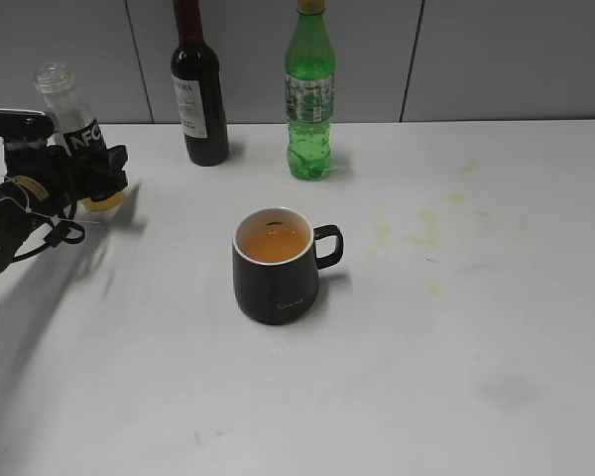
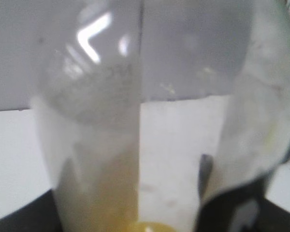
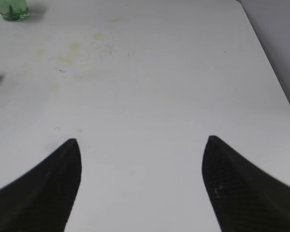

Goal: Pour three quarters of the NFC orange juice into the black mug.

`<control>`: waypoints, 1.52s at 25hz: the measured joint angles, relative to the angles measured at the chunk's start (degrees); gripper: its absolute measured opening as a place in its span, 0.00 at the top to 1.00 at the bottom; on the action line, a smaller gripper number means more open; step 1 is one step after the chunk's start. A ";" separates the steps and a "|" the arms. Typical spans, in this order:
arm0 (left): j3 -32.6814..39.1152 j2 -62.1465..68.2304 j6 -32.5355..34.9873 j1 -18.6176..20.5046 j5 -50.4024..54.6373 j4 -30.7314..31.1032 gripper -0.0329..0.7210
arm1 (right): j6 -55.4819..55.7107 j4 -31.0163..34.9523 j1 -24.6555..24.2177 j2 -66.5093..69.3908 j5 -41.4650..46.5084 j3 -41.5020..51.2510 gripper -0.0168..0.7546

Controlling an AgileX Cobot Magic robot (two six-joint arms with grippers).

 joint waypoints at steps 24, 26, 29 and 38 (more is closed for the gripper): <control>-0.11 0.00 0.00 0.00 0.04 0.98 0.08 | 0.00 0.11 0.00 0.00 0.00 0.00 0.21; -0.11 0.00 0.00 0.00 0.39 0.98 0.07 | 0.00 0.11 0.00 0.00 0.00 0.00 0.21; -0.11 0.00 0.46 0.00 1.71 0.55 0.07 | 0.00 0.11 0.00 0.00 0.00 0.00 0.21; 0.44 0.00 2.10 0.00 2.10 -1.92 0.07 | 0.00 0.11 0.00 0.00 0.00 0.00 0.21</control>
